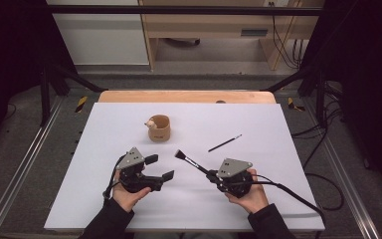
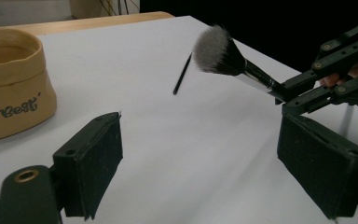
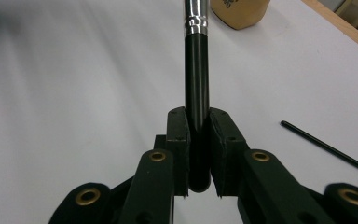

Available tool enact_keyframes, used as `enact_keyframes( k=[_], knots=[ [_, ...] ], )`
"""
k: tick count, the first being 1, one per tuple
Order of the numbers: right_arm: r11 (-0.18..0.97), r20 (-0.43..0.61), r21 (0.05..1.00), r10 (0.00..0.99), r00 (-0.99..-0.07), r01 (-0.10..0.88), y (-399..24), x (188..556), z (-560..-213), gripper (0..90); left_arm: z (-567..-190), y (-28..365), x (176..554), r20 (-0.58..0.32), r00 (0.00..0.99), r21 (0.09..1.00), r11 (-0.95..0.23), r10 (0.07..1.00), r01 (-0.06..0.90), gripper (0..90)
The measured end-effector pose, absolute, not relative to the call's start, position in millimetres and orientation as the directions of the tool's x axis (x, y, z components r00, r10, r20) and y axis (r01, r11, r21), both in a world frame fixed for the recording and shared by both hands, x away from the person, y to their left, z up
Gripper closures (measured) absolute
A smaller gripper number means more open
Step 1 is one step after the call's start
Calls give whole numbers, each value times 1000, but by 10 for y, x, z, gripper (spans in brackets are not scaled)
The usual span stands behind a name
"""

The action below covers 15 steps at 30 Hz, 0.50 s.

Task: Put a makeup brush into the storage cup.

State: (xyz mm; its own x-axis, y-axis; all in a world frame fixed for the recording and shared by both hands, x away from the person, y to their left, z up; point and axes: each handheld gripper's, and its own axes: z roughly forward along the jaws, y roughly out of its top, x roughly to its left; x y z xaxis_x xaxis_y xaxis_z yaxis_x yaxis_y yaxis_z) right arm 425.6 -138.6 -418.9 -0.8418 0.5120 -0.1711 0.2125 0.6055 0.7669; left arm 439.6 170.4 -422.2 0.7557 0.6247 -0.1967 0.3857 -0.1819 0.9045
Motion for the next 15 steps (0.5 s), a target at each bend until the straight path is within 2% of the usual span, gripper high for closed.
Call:
enact_keyframes(
  k=[15],
  knots=[
    [543,-139,814,531,-836,209,-1395,4234,-4127,796,-4165,1575,4399,-242,777,921,-113,581,372,150]
  ],
)
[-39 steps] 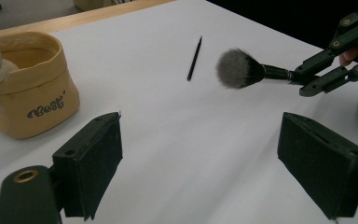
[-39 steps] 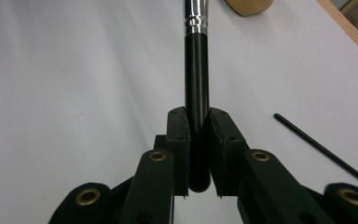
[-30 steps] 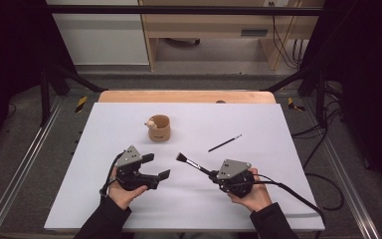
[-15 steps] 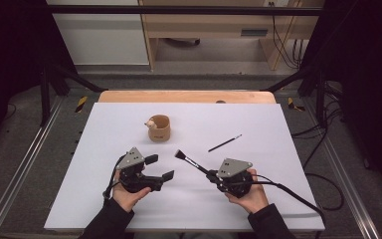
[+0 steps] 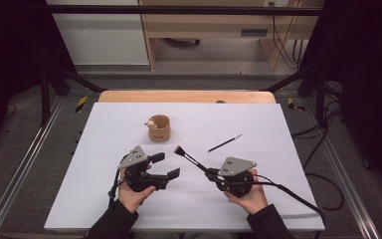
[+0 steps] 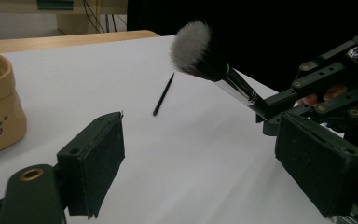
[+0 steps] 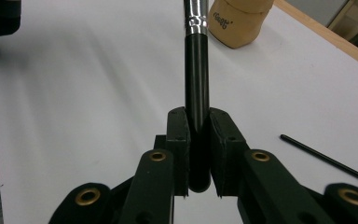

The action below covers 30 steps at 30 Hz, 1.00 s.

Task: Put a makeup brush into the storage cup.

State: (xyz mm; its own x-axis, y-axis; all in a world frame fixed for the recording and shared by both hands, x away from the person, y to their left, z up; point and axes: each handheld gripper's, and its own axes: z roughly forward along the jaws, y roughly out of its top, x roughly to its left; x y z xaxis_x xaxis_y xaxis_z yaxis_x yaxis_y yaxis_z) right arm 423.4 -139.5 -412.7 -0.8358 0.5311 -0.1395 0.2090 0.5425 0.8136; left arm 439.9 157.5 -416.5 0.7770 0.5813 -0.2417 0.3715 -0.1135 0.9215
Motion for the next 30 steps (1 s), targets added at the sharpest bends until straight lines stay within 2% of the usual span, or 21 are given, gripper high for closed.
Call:
enact_keyframes(
  k=[19,30],
  knots=[
    [518,-136,833,528,-838,191,-1378,4223,-4096,795,-4105,1334,4464,-240,814,924,-132,529,359,210],
    [519,-136,835,516,-846,182,-1337,4218,-4104,795,-4111,1239,4500,-261,823,922,-123,505,367,290]
  ],
)
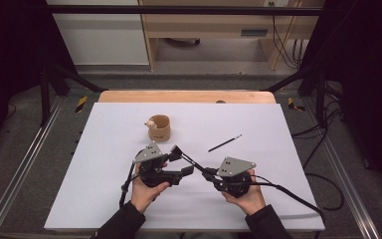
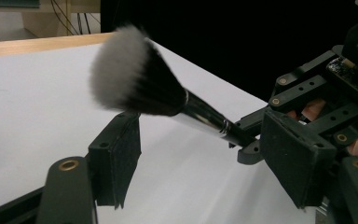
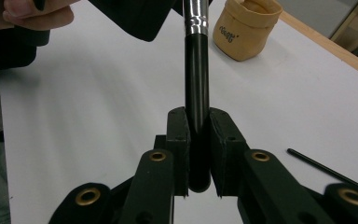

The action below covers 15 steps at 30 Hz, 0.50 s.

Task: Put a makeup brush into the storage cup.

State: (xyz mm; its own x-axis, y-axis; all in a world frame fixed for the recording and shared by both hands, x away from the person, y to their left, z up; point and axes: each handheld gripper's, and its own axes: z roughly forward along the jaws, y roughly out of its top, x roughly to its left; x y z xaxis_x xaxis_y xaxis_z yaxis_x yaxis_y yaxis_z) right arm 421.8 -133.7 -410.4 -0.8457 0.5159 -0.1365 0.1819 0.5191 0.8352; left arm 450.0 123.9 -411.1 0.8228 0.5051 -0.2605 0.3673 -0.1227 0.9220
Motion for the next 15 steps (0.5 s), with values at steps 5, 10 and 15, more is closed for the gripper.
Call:
enact_keyframes(
  k=[5,10,15],
  knots=[
    [519,-137,836,510,-849,177,-1316,4218,-4111,795,-4115,1213,4508,-267,824,921,-119,500,371,338],
    [517,-136,838,506,-852,174,-1306,4218,-4115,795,-4118,1207,4514,-278,826,918,-116,491,378,412],
    [518,-134,838,504,-853,174,-1300,4217,-4122,795,-4116,1212,4515,-291,825,916,-108,484,387,472]
  ],
)
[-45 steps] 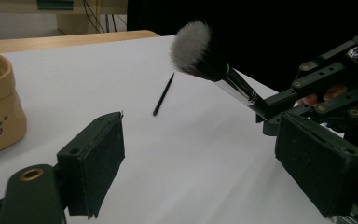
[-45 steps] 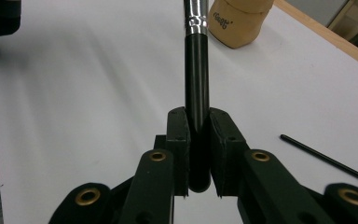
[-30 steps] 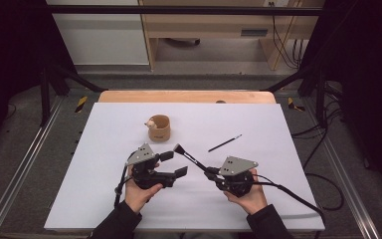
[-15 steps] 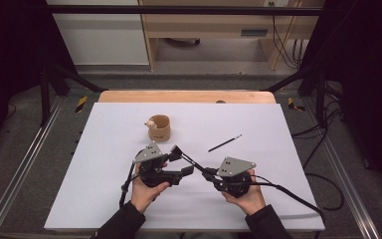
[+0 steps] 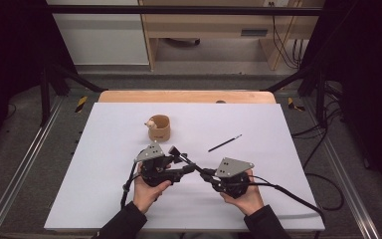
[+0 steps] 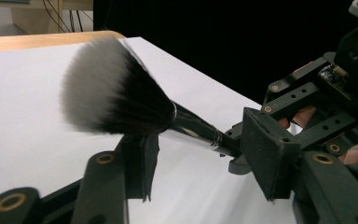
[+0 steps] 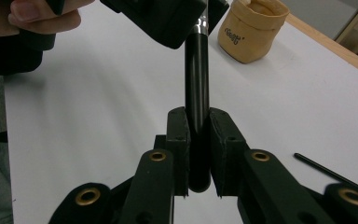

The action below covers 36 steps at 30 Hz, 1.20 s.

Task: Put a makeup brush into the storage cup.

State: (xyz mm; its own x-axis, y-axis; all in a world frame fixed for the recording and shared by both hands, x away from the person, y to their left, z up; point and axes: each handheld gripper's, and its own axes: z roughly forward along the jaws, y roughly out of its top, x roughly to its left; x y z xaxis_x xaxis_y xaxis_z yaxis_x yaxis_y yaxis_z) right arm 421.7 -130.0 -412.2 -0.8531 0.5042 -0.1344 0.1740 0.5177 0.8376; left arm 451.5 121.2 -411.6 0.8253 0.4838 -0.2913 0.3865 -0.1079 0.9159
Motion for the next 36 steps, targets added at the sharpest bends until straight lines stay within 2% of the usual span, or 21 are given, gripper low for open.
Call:
enact_keyframes(
  k=[13,36],
  knots=[
    [512,-134,843,497,-857,165,-1295,4214,-4128,795,-4114,1255,4528,-331,814,907,-76,477,414,578],
    [519,-133,840,484,-865,161,-1270,4220,-4164,795,-4103,1281,4514,-369,823,903,-44,431,427,684]
  ],
)
